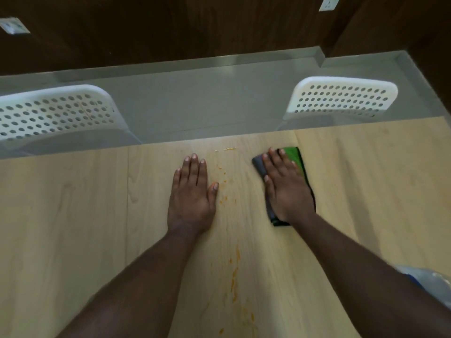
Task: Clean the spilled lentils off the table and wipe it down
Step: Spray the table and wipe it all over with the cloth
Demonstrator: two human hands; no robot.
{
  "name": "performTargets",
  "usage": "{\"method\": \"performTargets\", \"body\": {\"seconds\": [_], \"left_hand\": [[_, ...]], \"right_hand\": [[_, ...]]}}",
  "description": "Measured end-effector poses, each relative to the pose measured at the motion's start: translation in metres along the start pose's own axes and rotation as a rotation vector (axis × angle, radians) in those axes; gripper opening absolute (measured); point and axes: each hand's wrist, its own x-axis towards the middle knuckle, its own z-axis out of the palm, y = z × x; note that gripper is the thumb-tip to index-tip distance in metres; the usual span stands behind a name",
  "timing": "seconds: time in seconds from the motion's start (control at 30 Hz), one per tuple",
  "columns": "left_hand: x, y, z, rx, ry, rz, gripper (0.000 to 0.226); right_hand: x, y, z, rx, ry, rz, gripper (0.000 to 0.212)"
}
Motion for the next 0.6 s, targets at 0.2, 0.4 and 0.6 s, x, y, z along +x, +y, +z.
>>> {"method": "performTargets", "body": {"seconds": [0.2,0.4,0.6], "left_hand": [[0.0,-0.001,0.001,0.005,-0.013,-0.009,0.073],[0.0,-0.003,0.0,-0.001,-0.012,-0.006,0.073],[0.0,-0.001,-0.001,-0.006,-0.017,-0.012,0.073]], "right_hand": [[0.081,-0.032,0.001,0.006,0.016,0.064,0.06],[0.016,-0.044,0.002,0.033,-0.073,-0.162,0.061],[0.027,-0.003,-0.006,0.017,-0.027,-0.046,0.06]]}}
